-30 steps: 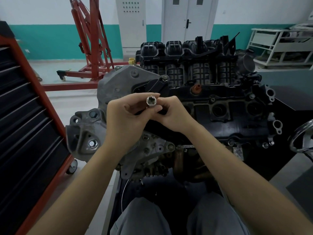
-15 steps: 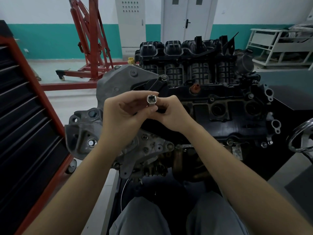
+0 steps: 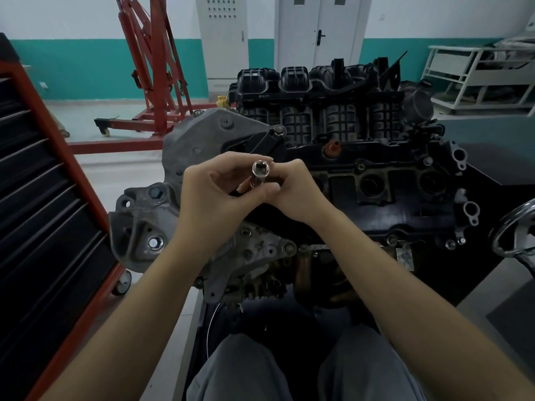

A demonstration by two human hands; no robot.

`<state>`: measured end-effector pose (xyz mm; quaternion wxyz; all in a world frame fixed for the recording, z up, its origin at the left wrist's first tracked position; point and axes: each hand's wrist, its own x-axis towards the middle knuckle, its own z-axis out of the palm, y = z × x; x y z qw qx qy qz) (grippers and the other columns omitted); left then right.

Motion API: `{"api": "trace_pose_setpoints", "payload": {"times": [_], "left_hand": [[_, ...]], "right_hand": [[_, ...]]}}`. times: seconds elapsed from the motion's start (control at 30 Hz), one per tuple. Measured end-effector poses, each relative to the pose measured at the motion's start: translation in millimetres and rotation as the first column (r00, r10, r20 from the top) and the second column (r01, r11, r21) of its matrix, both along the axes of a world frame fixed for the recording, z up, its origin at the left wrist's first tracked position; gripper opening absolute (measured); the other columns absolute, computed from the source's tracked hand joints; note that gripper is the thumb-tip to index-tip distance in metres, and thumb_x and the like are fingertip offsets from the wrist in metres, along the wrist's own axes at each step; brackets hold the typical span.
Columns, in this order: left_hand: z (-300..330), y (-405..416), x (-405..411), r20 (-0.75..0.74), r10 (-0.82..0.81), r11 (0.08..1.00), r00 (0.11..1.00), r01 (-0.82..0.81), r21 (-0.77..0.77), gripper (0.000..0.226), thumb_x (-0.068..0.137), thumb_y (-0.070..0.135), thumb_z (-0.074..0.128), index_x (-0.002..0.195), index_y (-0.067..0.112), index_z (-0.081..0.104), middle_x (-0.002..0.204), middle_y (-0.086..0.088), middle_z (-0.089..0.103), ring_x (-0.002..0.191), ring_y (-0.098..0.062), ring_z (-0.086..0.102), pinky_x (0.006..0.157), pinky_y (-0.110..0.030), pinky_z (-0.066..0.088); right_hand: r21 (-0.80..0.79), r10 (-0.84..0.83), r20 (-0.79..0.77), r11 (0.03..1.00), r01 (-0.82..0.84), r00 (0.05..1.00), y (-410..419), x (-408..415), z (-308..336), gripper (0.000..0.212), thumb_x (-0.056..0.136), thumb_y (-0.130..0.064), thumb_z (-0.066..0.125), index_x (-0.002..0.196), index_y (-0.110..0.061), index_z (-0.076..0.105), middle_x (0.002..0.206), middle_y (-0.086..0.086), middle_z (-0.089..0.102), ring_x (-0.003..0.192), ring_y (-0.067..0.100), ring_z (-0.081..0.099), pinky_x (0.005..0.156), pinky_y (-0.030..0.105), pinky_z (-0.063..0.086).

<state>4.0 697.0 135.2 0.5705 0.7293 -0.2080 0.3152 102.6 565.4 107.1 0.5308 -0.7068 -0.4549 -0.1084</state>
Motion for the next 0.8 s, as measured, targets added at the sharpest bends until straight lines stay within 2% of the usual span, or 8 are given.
{"api": "trace_pose_setpoints", "payload": {"times": [0.1, 0.23, 0.37, 0.5, 0.57, 0.67, 0.73, 0.8], "left_hand": [[-2, -5, -1, 0.050, 0.122, 0.993, 0.991, -0.121, -0.009, 0.024, 0.068, 0.000, 0.083, 0.087, 0.010, 0.073, 0.084, 0.006, 0.073, 0.078, -0.009, 0.071, 0.074, -0.021, 0.056], [-3, -5, 0, 0.019, 0.045, 0.997, 0.999, -0.043, -0.068, 0.034, 0.075, -0.007, 0.074, 0.097, 0.019, 0.070, 0.088, 0.016, 0.074, 0.086, -0.007, 0.072, 0.078, -0.018, 0.054], [-4, 2, 1, -0.006, -0.043, 0.998, 0.999, 0.043, -0.042, 0.033, 0.079, -0.009, 0.070, 0.104, 0.013, 0.070, 0.097, -0.001, 0.074, 0.094, -0.017, 0.071, 0.085, -0.027, 0.054], [-4, 1, 5, 0.037, 0.172, 0.983, 0.984, -0.173, 0.058, 0.023, 0.069, 0.006, 0.084, 0.089, 0.007, 0.074, 0.084, -0.001, 0.073, 0.080, -0.013, 0.071, 0.075, -0.024, 0.056], [-4, 0, 5, 0.025, 0.207, 0.978, 0.978, -0.208, 0.012, 0.022, 0.071, 0.005, 0.083, 0.091, 0.010, 0.074, 0.085, 0.003, 0.073, 0.080, -0.009, 0.071, 0.075, -0.022, 0.056], [-2, 3, 5, -0.030, 0.085, 0.996, 0.996, -0.086, -0.038, 0.030, 0.077, -0.003, 0.075, 0.101, 0.014, 0.072, 0.091, 0.007, 0.075, 0.087, -0.009, 0.072, 0.078, -0.020, 0.055], [0, 8, 3, -0.055, -0.010, 1.000, 0.998, 0.010, -0.001, 0.033, 0.078, -0.007, 0.072, 0.102, 0.015, 0.071, 0.095, 0.004, 0.075, 0.090, -0.013, 0.072, 0.081, -0.023, 0.055], [2, 10, 2, -0.039, -0.005, 0.998, 0.999, 0.007, 0.069, 0.031, 0.076, -0.006, 0.075, 0.101, 0.013, 0.071, 0.095, 0.000, 0.075, 0.090, -0.014, 0.072, 0.082, -0.025, 0.055]], "right_hand": [[-0.005, -0.005, 0.003, 1.000, 0.005, 1.000, 0, 3, -2, 0.013, 0.081, -0.005, 0.074, 0.093, -0.008, 0.073, 0.087, 0.006, 0.074, 0.085, 0.019, 0.071, 0.077, 0.039, 0.057], [0.005, 0.071, 0.024, 0.997, -0.071, 0.997, 1, 0, -1, 0.032, 0.085, -0.002, 0.068, 0.112, -0.018, 0.062, 0.099, -0.011, 0.068, 0.096, 0.005, 0.067, 0.083, 0.023, 0.051], [0.010, 0.032, -0.011, 0.999, -0.032, 0.999, 0, -1, -1, 0.032, 0.083, -0.002, 0.069, 0.105, -0.024, 0.064, 0.091, -0.016, 0.068, 0.088, -0.001, 0.067, 0.079, 0.017, 0.050], [-0.019, -0.010, 0.020, 1.000, 0.010, 1.000, 0, 2, -2, 0.013, 0.081, -0.005, 0.074, 0.094, -0.006, 0.072, 0.087, 0.007, 0.073, 0.085, 0.019, 0.071, 0.077, 0.042, 0.057], [-0.010, -0.004, 0.022, 1.000, 0.004, 1.000, 0, 3, -2, 0.019, 0.081, -0.003, 0.074, 0.099, 0.002, 0.070, 0.092, 0.014, 0.072, 0.089, 0.024, 0.070, 0.081, 0.046, 0.055], [-0.010, 0.028, 0.038, 1.000, -0.027, 0.999, 0, 1, -2, 0.032, 0.083, 0.006, 0.068, 0.115, 0.004, 0.064, 0.107, 0.012, 0.070, 0.102, 0.021, 0.068, 0.091, 0.033, 0.053], [-0.006, 0.015, 0.026, 1.000, -0.015, 1.000, 0, 2, -2, 0.027, 0.082, 0.007, 0.069, 0.109, 0.004, 0.067, 0.100, 0.014, 0.071, 0.096, 0.021, 0.069, 0.087, 0.029, 0.053], [0.016, -0.009, 0.021, 1.000, 0.008, 1.000, -1, 1, -1, 0.019, 0.080, 0.005, 0.072, 0.098, 0.002, 0.070, 0.091, 0.015, 0.072, 0.087, 0.021, 0.070, 0.082, 0.031, 0.055]]}}
